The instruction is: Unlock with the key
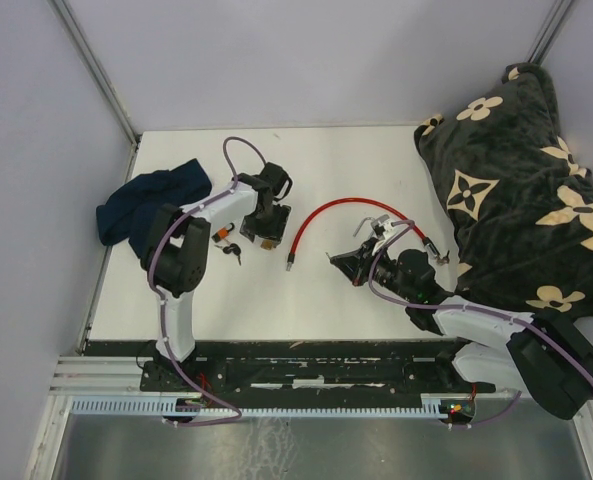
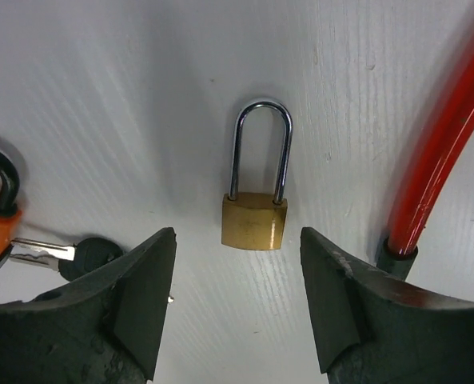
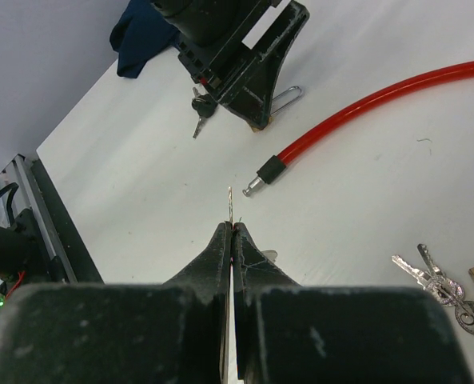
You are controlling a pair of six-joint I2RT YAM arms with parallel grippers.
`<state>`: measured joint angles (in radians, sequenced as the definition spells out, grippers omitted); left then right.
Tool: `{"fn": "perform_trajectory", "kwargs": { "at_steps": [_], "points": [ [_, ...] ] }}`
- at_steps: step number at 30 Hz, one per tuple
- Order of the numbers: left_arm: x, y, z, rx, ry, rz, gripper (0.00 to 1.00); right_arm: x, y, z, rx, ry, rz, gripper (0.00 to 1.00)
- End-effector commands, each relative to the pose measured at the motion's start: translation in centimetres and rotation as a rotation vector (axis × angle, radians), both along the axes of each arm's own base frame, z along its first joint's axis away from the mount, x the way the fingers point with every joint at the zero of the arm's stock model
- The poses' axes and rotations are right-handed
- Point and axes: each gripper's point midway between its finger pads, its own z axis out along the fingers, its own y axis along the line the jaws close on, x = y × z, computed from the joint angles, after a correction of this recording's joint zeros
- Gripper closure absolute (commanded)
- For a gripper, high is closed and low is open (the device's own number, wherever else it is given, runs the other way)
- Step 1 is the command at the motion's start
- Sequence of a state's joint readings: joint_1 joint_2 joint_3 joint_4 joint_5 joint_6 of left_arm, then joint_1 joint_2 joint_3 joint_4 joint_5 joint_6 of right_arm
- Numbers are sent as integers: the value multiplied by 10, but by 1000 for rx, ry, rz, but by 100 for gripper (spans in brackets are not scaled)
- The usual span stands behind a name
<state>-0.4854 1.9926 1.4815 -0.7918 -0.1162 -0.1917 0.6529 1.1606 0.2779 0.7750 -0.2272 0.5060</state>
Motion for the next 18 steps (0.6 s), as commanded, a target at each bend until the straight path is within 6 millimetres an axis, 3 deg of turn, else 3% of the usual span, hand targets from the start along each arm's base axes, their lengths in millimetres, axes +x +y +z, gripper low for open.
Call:
{"fn": "perform_trajectory", "kwargs": {
  "at_steps": [1, 10, 18],
  "points": [
    [4, -5, 0, -17, 41, -77, 31, 5, -1, 7, 4, -33, -15, 98],
    [10, 1, -13, -34, 88, -64, 38, 8, -3, 2, -14, -22, -28, 98],
    [-1, -5, -33, -63, 167, -81, 54, 9, -2, -3, -27, -8, -28, 98]
  ]
}}
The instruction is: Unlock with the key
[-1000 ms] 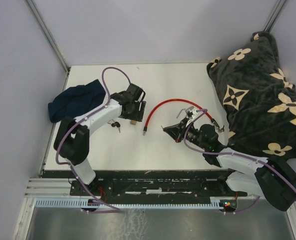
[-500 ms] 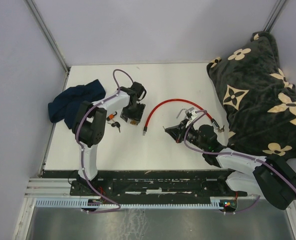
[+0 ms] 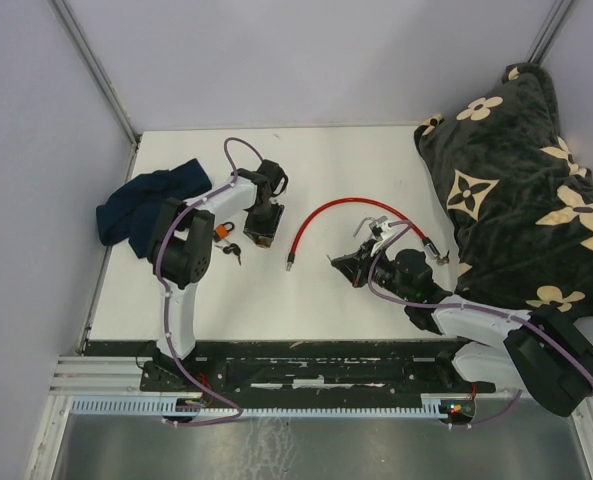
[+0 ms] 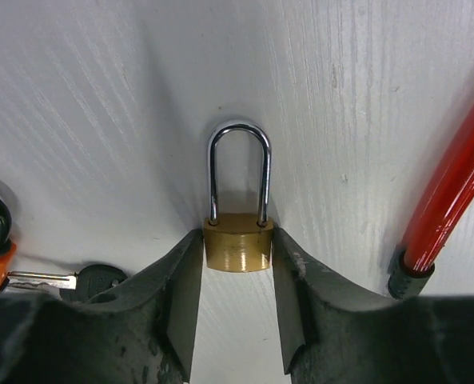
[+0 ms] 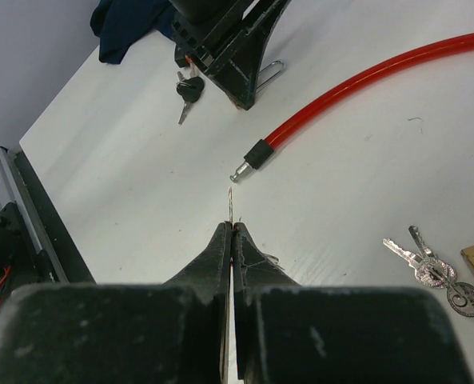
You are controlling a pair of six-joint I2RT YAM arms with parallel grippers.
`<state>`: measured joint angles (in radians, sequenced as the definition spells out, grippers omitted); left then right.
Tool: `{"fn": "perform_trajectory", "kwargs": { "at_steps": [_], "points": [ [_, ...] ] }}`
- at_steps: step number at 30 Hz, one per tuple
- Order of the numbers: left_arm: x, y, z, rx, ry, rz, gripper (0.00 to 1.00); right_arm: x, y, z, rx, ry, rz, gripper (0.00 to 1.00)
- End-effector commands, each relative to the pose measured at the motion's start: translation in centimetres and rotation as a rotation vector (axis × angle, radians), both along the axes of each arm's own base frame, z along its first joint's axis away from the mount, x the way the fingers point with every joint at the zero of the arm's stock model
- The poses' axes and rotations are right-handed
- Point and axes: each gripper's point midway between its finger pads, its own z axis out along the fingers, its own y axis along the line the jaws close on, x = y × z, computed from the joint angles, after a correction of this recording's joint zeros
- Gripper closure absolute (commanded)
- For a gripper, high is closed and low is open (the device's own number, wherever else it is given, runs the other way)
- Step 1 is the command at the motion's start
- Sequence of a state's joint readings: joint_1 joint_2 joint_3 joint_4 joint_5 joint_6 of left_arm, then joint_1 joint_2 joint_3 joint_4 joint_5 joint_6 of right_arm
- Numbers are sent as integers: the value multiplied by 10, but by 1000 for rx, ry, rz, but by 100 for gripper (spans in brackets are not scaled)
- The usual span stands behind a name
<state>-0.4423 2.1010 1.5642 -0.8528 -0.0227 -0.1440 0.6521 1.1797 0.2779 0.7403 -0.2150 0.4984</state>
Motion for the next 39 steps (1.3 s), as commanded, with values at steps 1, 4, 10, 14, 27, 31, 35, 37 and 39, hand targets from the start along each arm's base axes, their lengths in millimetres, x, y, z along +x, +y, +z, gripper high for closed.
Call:
{"fn": "perform_trajectory", "kwargs": {
  "at_steps": [1, 4, 10, 14, 27, 31, 35, 37, 39],
  "points": [
    [-6, -8, -14, -38, 59, -54, 57, 9, 1, 11, 10, -43, -16, 98],
    [-10, -11, -14, -60, 76, -44, 68, 8, 3, 11, 9, -36, -5, 98],
    [-20, -36, 13, -231, 48, 23, 82, 6, 10, 19, 21, -20, 29, 98],
    [-24, -44, 35, -319, 1, 98, 88, 4, 13, 23, 26, 1, 44, 98],
    [-44, -73, 106, -663, -88, 332, 97, -8, 36, 42, 64, 81, 78, 98],
    [-54, -82, 130, -809, -94, 386, 97, -20, 52, 44, 49, 84, 100, 98],
    [-64, -86, 149, -919, -95, 451, 97, -23, 60, 41, 54, 109, 72, 98],
    [-67, -87, 158, -970, -104, 473, 97, -21, 62, 41, 60, 113, 54, 98],
    [-70, -86, 166, -1012, -106, 504, 97, -21, 64, 39, 60, 118, 45, 98]
  ]
}}
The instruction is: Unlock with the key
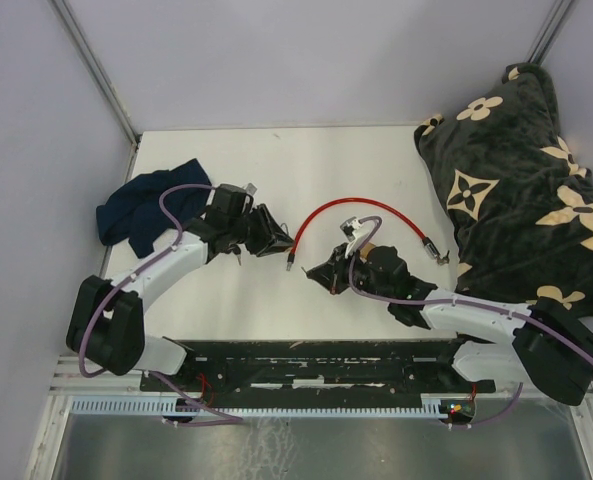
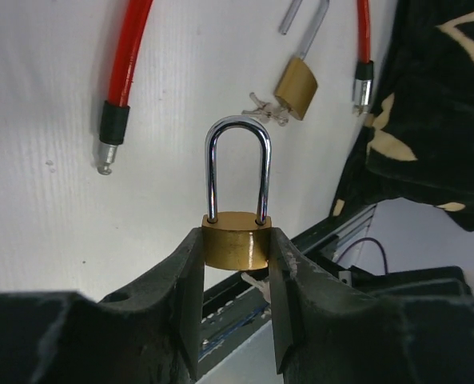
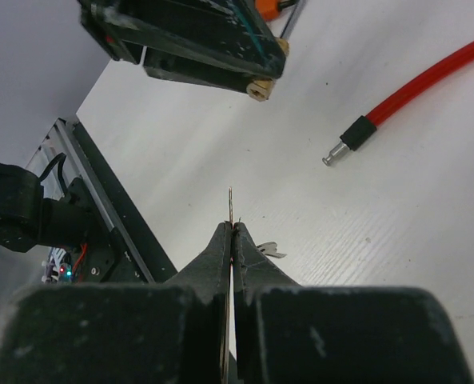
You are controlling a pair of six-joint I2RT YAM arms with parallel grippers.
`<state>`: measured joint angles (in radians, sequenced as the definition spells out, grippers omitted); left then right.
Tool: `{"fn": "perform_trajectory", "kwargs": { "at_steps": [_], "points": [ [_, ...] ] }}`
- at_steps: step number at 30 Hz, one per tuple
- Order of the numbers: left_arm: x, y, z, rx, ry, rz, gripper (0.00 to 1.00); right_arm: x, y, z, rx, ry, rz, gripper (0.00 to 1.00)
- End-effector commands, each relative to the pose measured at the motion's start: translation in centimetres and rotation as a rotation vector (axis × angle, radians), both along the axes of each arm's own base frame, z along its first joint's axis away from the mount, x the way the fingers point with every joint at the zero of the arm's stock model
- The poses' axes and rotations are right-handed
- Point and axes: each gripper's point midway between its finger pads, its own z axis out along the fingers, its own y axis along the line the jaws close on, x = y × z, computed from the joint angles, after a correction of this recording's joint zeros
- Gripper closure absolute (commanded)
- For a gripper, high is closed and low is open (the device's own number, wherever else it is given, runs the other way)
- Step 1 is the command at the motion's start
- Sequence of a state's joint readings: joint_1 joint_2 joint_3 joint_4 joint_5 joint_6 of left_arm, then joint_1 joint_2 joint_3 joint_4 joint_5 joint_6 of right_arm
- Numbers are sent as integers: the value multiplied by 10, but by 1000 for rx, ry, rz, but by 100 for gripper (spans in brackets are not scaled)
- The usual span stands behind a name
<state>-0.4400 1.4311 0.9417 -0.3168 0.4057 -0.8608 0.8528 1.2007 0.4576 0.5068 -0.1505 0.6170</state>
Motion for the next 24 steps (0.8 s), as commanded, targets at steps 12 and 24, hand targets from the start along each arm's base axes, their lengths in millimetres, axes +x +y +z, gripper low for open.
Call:
{"fn": "perform_trajectory", "kwargs": {
  "at_steps": [12, 24],
  "points": [
    [-11, -22, 56, -326, 1, 100, 97, 26, 10, 29, 54, -51, -116, 98],
    [-16, -28, 48, -327, 13, 80, 97, 34, 15, 34, 70, -68, -132, 98]
  ]
}}
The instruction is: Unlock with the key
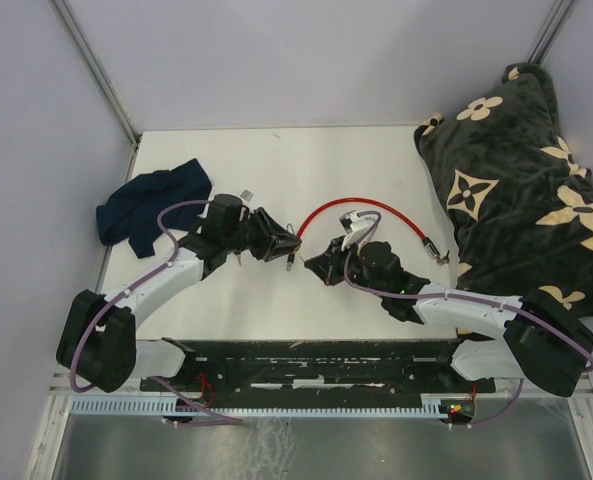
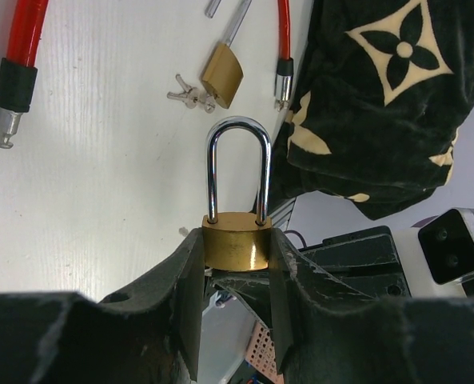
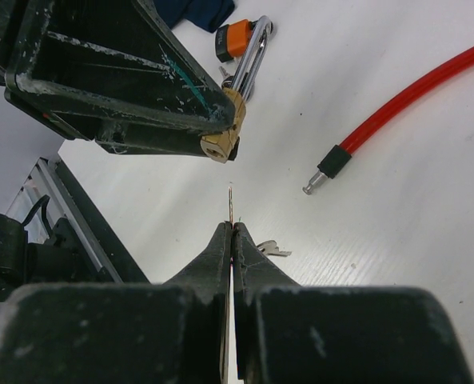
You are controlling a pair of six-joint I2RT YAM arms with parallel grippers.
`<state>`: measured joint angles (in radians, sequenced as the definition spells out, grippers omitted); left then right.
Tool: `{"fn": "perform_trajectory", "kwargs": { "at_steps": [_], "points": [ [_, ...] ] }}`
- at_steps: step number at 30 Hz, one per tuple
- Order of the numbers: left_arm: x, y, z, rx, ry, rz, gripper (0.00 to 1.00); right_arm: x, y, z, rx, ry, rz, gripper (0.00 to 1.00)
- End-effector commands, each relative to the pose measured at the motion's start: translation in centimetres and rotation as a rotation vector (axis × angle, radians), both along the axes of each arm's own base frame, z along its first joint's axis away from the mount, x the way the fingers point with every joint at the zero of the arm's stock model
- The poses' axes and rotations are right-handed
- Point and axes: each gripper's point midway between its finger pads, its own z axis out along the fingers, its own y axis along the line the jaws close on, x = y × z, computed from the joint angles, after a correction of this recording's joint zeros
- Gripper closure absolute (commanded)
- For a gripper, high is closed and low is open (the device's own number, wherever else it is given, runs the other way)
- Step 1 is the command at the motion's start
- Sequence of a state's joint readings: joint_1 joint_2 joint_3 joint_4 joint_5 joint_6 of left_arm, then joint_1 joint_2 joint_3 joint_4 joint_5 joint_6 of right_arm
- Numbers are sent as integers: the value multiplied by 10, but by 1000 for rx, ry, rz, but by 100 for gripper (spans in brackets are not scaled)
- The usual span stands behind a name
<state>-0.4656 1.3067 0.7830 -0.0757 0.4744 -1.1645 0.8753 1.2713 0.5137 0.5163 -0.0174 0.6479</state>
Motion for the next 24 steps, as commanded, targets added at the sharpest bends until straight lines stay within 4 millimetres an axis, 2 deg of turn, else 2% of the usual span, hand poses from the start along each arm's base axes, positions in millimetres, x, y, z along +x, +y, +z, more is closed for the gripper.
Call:
{"fn": "perform_trajectory", "kwargs": {
  "at_steps": [1, 15, 24],
  "points": [
    [-1, -8, 16, -62, -34, -15, 97, 11, 9, 33, 77, -78, -17, 98],
    [-2, -13, 13, -54, -40, -22, 97, 12, 11, 36, 98, -83, -18, 98],
    [-4, -13, 15, -48, -53, -17, 97, 16, 4, 32, 95, -74, -67, 98]
  ]
}}
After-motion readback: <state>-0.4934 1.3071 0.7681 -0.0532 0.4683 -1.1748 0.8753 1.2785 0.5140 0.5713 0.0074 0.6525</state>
